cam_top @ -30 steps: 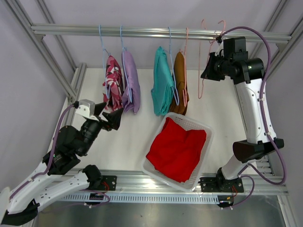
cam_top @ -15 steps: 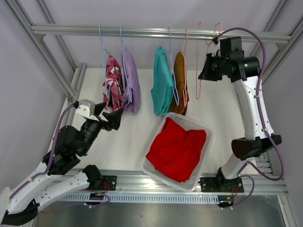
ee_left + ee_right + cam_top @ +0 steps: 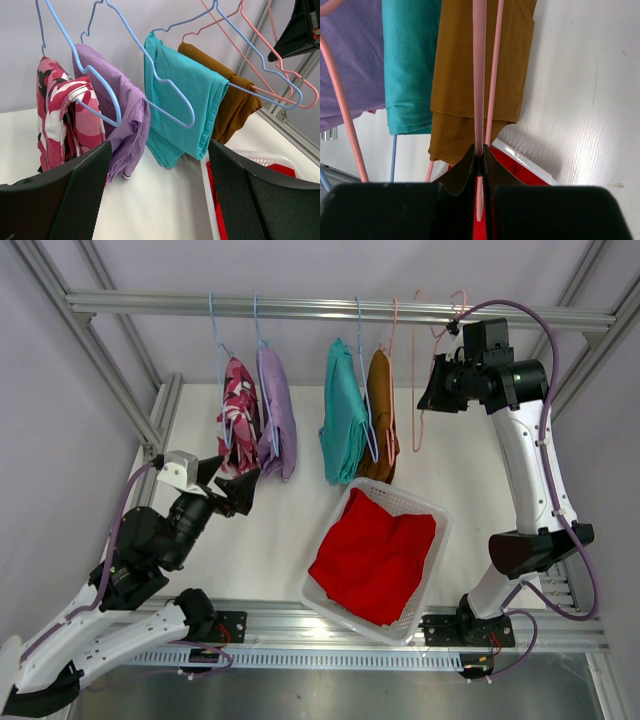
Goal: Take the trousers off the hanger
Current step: Place the hanger at the clothesline.
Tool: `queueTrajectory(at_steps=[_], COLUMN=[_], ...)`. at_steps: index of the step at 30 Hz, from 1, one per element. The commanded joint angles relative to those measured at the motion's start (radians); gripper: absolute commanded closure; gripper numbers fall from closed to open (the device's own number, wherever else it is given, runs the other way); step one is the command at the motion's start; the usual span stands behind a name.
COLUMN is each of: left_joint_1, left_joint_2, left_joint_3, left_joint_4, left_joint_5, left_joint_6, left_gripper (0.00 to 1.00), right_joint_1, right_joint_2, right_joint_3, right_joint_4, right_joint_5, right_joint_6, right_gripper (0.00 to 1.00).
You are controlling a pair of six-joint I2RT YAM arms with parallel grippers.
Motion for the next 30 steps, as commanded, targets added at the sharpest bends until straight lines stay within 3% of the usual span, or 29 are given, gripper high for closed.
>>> queueTrajectory(at_steps=[1, 6, 7, 18, 30], left_joint_1=[0.007, 0.005, 0.005, 0.005, 0.005], left_joint_2=[-0.006, -0.005, -0.005, -0.005, -0.002], left_joint_3=[0.006, -0.004, -0.004, -0.004, -0.004], left_joint_4=[0.022, 0.024, 0.024, 0.024, 0.022], left_joint_5=[0.008, 0.011, 0.013, 0.018, 0.019], left_joint_6=[0.015, 0.017, 0.017, 0.018, 0.020], left_gripper=[0.18, 0.18, 0.18, 0.17, 0.17], right_joint_1=[-0.007, -0.005, -0.007, -0.008, -0.008], right_joint_2=[-0.030, -0.040, -0.042, -0.083, -0.368], right_joint_3=[0.001, -0.003, -0.005, -0.044, -0.314], right_joint_4=[0.029, 0.032, 0.032, 0.034, 0.084], right_joint_5=[-0.017, -0.019, -0.022, -0.026, 0.026], right_joint_6=[-0.016, -0.018, -0.018, -0.018, 0.042], right_gripper=[0.93, 0.85, 0.77, 0.42, 0.28])
